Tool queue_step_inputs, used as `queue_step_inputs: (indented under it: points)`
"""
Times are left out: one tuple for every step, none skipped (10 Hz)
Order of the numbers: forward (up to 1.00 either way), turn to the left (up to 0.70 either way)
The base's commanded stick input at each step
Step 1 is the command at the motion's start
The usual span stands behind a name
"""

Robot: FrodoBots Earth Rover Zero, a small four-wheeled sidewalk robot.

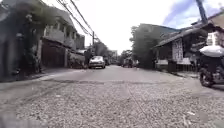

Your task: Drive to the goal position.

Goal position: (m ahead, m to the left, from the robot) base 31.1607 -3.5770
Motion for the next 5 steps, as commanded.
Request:
queue_step_inputs:
  points:
    - [1.00,0.00]
    - [1.00,0.23]
    - [1.00,0.12]
    - [1.00,0.00]
    - [1.00,0.13]
